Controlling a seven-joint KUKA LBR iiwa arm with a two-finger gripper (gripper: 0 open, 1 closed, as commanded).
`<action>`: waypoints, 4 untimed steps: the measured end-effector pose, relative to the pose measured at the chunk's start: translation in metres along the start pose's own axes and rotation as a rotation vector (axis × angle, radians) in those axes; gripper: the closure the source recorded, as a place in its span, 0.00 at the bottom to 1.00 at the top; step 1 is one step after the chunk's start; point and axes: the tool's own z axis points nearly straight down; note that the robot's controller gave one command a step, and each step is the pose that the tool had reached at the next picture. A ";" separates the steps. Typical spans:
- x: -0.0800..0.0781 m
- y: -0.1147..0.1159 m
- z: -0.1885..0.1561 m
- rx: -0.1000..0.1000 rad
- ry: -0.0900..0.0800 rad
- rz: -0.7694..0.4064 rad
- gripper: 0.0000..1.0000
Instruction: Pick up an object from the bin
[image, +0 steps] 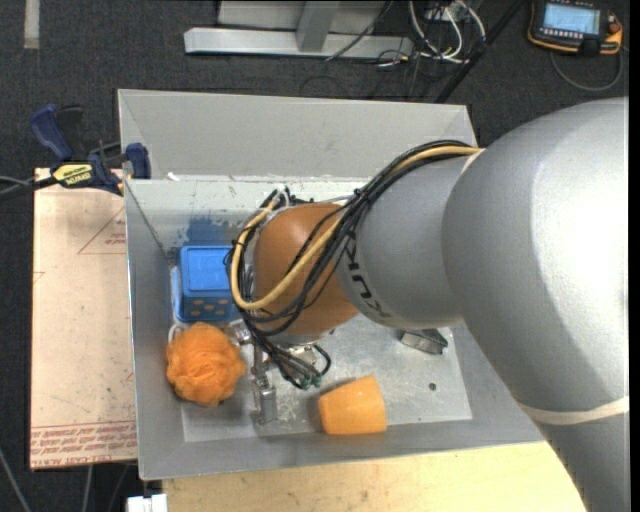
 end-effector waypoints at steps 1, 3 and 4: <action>-0.008 0.000 0.004 0.000 0.000 -0.016 0.00; -0.014 0.039 0.009 0.002 -0.002 -0.294 1.00; -0.014 0.038 0.009 0.001 -0.002 -0.294 1.00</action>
Offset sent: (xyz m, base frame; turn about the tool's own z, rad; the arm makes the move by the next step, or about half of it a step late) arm -0.0131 0.0448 -0.0092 -0.2566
